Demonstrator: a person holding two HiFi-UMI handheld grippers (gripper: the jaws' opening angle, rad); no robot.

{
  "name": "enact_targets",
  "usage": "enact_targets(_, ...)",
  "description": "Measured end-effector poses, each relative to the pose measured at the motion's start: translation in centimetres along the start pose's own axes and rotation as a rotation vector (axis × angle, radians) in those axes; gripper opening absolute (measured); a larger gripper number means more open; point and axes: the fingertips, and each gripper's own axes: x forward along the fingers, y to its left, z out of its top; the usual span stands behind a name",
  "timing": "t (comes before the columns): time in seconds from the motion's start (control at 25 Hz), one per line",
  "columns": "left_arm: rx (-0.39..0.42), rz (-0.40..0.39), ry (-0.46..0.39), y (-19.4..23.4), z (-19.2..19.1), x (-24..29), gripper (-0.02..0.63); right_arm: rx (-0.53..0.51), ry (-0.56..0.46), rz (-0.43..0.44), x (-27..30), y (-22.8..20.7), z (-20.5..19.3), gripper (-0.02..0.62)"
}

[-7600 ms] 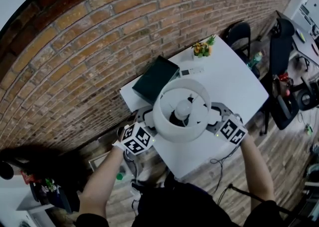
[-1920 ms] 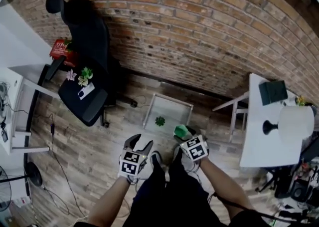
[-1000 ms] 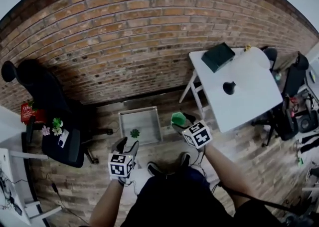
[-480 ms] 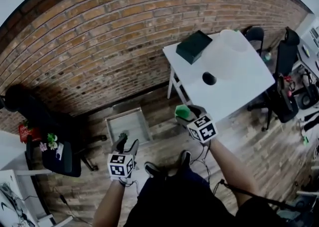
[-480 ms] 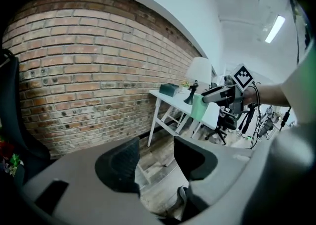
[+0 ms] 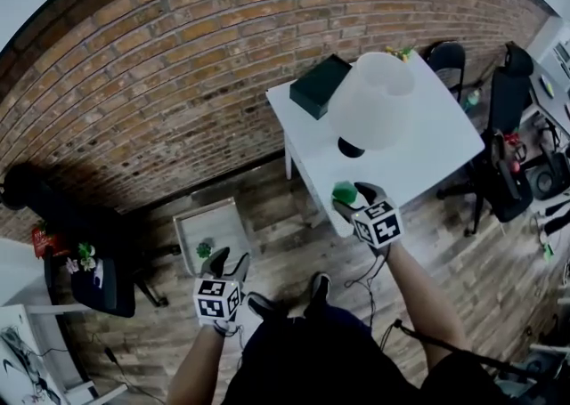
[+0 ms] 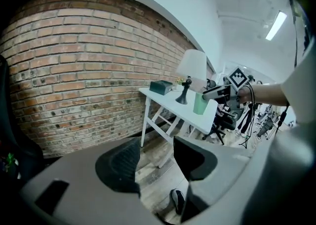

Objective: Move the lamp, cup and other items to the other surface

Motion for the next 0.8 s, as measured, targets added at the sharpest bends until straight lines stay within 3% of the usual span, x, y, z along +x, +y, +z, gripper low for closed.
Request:
enact_targets(0.36, -0.013, 0.023, 0.009, -4.1, 1.2, 4.4, 0.208, 0.046, 0.02, -0.073, -1.5, -10.4, -3.1, 0.299)
enact_targets(0.6, -0.007, 0.01, 0.017, -7.2, 1.8, 7.2, 0.207, 0.081, 0.028, -0.165, -2.6, -17.5, -5.1, 0.3)
enact_targets(0.8, -0.011, 0.012, 0.03, -8.3, 1.6, 8.5, 0.207, 0.115, 0.028, -0.232, -2.8, -21.0, -7.1, 0.302)
